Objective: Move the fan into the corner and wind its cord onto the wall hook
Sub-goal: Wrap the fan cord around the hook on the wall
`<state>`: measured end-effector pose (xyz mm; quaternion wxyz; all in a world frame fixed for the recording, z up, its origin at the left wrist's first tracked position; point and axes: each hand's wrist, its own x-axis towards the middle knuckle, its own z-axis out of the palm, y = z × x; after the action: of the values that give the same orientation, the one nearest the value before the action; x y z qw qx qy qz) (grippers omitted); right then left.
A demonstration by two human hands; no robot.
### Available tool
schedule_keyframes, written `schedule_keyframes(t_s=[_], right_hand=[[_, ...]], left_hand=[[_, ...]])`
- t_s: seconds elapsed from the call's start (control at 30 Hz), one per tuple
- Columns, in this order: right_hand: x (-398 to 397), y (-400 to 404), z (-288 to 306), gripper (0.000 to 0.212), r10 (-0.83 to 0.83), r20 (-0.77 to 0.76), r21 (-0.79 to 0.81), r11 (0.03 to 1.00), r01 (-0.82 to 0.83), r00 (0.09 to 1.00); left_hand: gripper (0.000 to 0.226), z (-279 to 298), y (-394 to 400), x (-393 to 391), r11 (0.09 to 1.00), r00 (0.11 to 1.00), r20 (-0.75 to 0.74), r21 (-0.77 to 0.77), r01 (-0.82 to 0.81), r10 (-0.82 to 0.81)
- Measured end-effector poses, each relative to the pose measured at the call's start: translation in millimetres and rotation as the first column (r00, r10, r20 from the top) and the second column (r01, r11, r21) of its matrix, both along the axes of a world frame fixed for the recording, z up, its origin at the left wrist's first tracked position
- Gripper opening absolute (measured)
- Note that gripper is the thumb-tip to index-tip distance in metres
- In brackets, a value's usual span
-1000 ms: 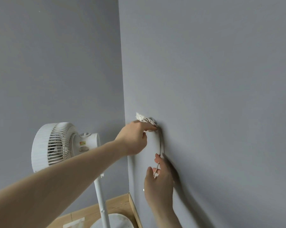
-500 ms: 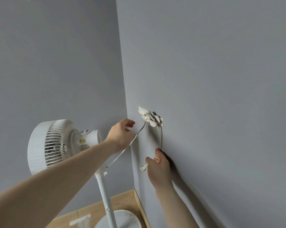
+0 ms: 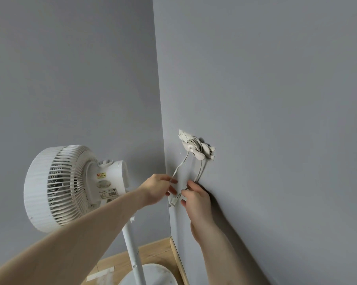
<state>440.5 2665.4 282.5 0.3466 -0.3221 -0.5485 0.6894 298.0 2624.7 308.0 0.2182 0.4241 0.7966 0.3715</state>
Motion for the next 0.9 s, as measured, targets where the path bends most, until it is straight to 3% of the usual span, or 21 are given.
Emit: schedule_keyframes(t_s=[0.27, 0.5, 0.9], right_hand=[[-12.6, 13.8, 12.1, 0.057, 0.061, 0.001, 0.036, 0.998, -0.061, 0.998], [-15.1, 16.5, 10.6, 0.052, 0.027, -0.014, 0.082, 0.996, -0.025, 1.000], [3.2, 1.9, 17.0, 0.047, -0.052, -0.034, 0.114, 0.992, 0.055, 0.998]], left_hand=[[0.045, -14.3, 13.1, -6.9, 0.998, 0.995, 0.094, -0.055, 0.042, -0.036], [0.046, -0.6, 21.0, -8.5, 0.991, 0.983, 0.183, 0.122, -0.060, 0.037], [0.064, 95.8, 26.8, -12.1, 0.897, 0.967, 0.226, 0.391, -0.205, 0.122]])
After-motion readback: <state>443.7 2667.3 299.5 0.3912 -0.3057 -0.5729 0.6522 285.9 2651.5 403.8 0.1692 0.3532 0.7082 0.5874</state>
